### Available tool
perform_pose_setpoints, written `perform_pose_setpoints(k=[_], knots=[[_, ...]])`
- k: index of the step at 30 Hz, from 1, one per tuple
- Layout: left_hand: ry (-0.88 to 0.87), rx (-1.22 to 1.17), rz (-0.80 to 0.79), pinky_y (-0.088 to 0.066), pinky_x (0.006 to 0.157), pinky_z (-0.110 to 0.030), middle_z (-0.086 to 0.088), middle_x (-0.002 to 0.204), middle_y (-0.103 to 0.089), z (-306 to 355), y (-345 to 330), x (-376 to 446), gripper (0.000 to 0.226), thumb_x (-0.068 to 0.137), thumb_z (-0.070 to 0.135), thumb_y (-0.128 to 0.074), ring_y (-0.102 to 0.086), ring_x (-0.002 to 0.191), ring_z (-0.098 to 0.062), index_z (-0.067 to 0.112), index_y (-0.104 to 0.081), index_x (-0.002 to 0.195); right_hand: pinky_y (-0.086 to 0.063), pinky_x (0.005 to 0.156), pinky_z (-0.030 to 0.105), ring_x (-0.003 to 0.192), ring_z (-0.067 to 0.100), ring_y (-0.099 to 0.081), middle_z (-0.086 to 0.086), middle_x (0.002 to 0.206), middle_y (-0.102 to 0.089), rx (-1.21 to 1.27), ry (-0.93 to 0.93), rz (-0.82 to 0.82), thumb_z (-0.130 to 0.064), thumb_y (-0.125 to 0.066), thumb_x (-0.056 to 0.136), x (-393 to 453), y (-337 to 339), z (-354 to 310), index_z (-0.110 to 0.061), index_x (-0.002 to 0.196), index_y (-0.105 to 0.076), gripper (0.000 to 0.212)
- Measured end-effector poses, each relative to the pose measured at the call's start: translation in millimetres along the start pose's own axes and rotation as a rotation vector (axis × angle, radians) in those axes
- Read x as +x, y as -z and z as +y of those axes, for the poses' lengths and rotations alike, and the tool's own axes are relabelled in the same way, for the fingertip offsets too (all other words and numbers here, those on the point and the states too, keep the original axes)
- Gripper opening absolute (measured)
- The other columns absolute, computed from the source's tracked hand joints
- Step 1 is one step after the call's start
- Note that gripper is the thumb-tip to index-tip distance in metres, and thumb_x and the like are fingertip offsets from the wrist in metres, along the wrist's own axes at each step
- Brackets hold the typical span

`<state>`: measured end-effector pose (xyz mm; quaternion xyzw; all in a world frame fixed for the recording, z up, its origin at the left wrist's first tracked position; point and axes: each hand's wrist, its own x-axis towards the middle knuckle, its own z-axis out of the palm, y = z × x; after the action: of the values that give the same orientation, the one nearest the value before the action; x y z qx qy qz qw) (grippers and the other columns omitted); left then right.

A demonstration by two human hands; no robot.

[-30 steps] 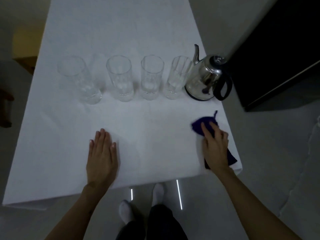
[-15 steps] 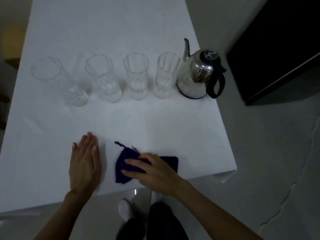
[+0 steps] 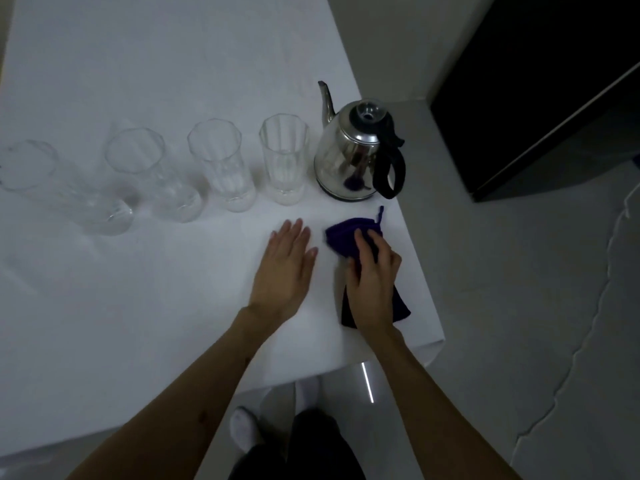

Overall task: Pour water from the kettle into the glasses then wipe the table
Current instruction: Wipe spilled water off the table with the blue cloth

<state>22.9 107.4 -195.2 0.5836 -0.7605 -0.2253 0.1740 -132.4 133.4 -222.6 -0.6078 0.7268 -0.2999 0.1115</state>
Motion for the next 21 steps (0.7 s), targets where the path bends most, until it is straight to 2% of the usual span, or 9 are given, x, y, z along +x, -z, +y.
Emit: perform_pose_setpoints(k=[2,5,6,8,11,14,17,19,21], knots=[[-0.012,0.021,-0.025,0.0,0.12,-0.034,-0.014,0.157,-0.026,10,-10,20,0.057,0.102,0.04,-0.022,-0.014,0.148,-0.026,0.005,-0.036,0.145,-0.044,0.101,0.042,0.121,0.03,-0.044,0.017,0.143,-0.05,0.08,-0.095,-0.012,-0.032,-0.052,0.096,-3,6,-1,-0.006,0.142,-0.051,0.053],[0.026,0.012,-0.065,-0.016,0.12,-0.041,-0.018,0.152,-0.034,18,-19,37,0.048,0.101,0.037,-0.038,-0.023,0.144,-0.033,0.003,-0.049,0.133,-0.041,0.093,0.035,0.112,0.029,-0.049,0.014,0.132,-0.058,0.005,-0.192,0.043,-0.036,-0.041,0.099,-12,21,8,-0.004,0.133,-0.058,0.05],[0.028,-0.006,-0.045,-0.028,0.115,-0.042,-0.019,0.144,-0.043,21,-22,39,0.042,0.099,0.035,-0.045,-0.034,0.136,-0.033,0.003,-0.055,0.124,-0.042,0.088,0.034,0.107,0.03,-0.052,0.015,0.126,-0.061,-0.068,-0.198,0.069,-0.034,-0.042,0.099,-16,24,11,-0.003,0.124,-0.064,0.045],[0.019,-0.029,0.02,-0.046,0.093,-0.04,-0.015,0.116,-0.055,29,-26,39,0.025,0.096,0.028,-0.053,-0.049,0.107,-0.027,0.005,-0.056,0.104,-0.046,0.078,0.036,0.097,0.03,-0.056,0.014,0.113,-0.067,-0.176,-0.208,0.081,-0.032,-0.05,0.097,-23,25,14,-0.003,0.107,-0.068,0.035],[0.076,-0.166,0.023,-0.044,0.068,-0.024,-0.005,0.091,-0.05,43,-21,40,0.012,0.099,0.018,-0.047,-0.044,0.079,-0.016,0.01,-0.044,0.091,-0.05,0.064,0.037,0.076,0.027,-0.061,0.013,0.089,-0.068,-0.151,-0.238,0.011,-0.028,-0.061,0.096,-23,26,14,-0.004,0.094,-0.062,0.024],[0.226,-0.403,0.015,-0.039,0.058,-0.01,0.0,0.083,-0.048,45,-7,53,0.009,0.1,0.014,-0.042,-0.044,0.069,-0.008,0.01,-0.041,0.092,-0.054,0.058,0.034,0.066,0.021,-0.061,0.01,0.085,-0.067,0.039,-0.35,-0.125,-0.031,-0.052,0.102,-17,35,16,-0.007,0.105,-0.054,0.025],[0.254,-0.363,0.054,-0.043,0.073,-0.01,-0.006,0.098,-0.049,40,-6,62,0.009,0.096,0.01,-0.049,-0.048,0.083,-0.015,0.006,-0.047,0.104,-0.058,0.075,0.038,0.088,0.022,-0.064,0.01,0.108,-0.067,0.06,-0.367,-0.143,-0.028,-0.054,0.101,-14,36,16,-0.008,0.123,-0.052,0.03],[0.23,-0.23,0.14,-0.044,0.096,-0.028,-0.015,0.121,-0.049,40,-15,54,0.027,0.096,0.007,-0.048,-0.046,0.107,-0.024,0.0,-0.046,0.123,-0.052,0.086,0.042,0.108,0.03,-0.062,0.015,0.127,-0.063,-0.106,-0.227,-0.056,-0.022,-0.06,0.098,-13,34,17,-0.005,0.133,-0.053,0.04],[0.12,-0.123,0.184,-0.035,0.111,-0.04,-0.019,0.142,-0.043,47,-26,32,0.041,0.098,0.009,-0.043,-0.039,0.131,-0.031,-0.002,-0.04,0.137,-0.042,0.104,0.048,0.131,0.033,-0.051,0.015,0.147,-0.052,-0.225,-0.023,-0.043,-0.019,-0.052,0.099,-11,33,21,-0.006,0.145,-0.047,0.048]])
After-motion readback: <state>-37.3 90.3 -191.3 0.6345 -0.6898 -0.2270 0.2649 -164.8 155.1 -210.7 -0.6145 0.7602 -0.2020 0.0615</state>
